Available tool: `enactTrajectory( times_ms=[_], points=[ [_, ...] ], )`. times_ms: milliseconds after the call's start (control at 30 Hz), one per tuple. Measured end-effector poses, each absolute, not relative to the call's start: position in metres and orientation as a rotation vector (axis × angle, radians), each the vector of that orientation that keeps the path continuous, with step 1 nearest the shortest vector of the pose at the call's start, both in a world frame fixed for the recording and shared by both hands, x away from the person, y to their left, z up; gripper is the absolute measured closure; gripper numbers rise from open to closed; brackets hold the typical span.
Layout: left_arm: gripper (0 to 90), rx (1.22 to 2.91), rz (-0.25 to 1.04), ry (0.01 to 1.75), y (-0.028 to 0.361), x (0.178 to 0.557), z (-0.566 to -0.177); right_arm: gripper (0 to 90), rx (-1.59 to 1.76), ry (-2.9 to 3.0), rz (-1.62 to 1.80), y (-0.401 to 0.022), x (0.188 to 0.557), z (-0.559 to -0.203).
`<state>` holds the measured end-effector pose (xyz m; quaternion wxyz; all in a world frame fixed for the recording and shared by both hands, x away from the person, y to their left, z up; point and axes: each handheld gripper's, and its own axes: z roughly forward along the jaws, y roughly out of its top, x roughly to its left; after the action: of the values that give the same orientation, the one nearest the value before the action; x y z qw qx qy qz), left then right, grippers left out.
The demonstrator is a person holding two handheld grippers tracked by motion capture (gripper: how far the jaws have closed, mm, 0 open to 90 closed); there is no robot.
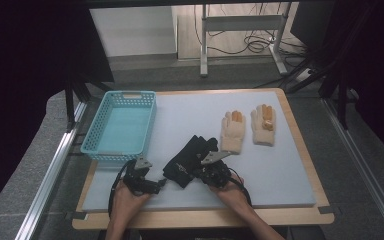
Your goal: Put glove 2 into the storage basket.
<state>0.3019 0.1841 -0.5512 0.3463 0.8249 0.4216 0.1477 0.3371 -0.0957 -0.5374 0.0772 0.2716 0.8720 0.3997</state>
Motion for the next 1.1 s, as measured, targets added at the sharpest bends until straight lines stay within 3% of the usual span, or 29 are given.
enactTrajectory(
  times_ms=[300, 667, 867, 1100],
  points=[
    [4.7, 2.135, 0.383, 1.094, 0.184, 0.302, -0.552, 70.8, 0.826, 2.556, 1.23, -0.124, 0.337, -0.52],
    [4.6, 2.136, 0.383, 1.093, 0.184, 0.302, -0.552, 31.0, 0.953, 2.444, 1.131, -0.192, 0.347, -0.511],
    [4.5, 2.136, 0.382, 1.094, 0.184, 0.302, -0.552, 22.5, 1.037, 2.381, 1.091, -0.229, 0.35, -0.513],
    [3.7, 2.139, 0.376, 1.091, 0.184, 0.302, -0.552, 19.0, 1.087, 2.341, 1.027, -0.255, 0.351, -0.518]
  ],
)
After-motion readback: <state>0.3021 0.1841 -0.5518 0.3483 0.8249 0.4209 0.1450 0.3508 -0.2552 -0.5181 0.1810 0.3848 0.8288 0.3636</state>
